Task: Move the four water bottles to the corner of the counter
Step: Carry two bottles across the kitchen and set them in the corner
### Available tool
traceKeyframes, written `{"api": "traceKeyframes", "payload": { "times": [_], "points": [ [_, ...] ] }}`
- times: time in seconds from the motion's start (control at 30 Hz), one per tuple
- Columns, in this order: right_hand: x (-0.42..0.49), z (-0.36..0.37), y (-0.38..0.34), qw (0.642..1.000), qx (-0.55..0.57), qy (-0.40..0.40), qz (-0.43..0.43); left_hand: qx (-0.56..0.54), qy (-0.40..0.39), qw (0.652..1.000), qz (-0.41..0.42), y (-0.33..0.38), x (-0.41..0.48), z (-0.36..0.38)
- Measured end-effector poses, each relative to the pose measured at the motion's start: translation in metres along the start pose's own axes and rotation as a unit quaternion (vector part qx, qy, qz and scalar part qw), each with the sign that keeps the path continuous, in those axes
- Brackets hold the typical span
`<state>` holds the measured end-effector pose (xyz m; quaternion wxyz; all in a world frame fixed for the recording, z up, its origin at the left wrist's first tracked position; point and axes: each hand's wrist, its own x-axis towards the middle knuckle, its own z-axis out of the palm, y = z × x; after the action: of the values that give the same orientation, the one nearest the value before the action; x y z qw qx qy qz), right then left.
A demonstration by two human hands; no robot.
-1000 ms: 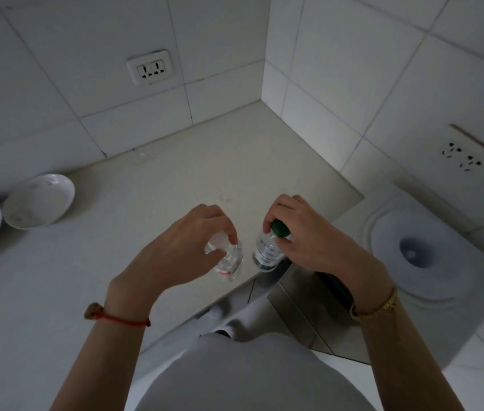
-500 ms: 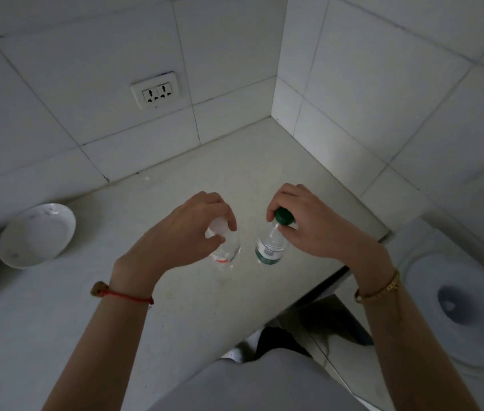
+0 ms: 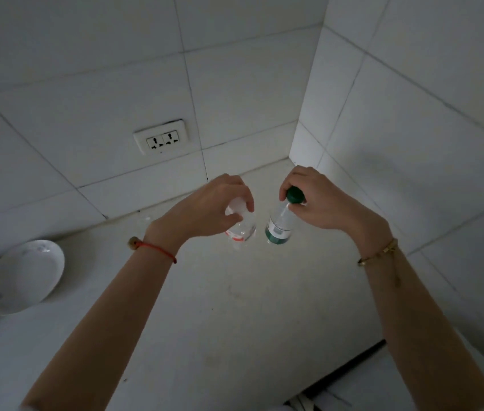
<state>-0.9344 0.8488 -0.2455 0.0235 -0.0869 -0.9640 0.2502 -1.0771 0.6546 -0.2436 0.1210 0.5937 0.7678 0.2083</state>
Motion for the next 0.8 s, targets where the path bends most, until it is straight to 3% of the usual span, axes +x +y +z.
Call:
{"api": "traceKeyframes", "payload": {
  "times": [0.2, 0.43, 0.8],
  "points": [
    [0.073, -0.025, 0.056, 0.999, -0.034, 0.021, 0.006, 0.016, -0.009, 1.0, 0.007, -0.029, 0.094, 0.004],
    [0.142, -0.04, 0.113, 0.998, -0.055, 0.034, 0.002, -0.011, 0.046, 0.999, -0.016, -0.058, 0.184, 0.018],
    [0.21, -0.04, 0.181, 0.996, -0.084, 0.031, 0.01, -0.008, 0.09, 0.994, -0.063, -0.093, 0.268, 0.046]
  ]
}}
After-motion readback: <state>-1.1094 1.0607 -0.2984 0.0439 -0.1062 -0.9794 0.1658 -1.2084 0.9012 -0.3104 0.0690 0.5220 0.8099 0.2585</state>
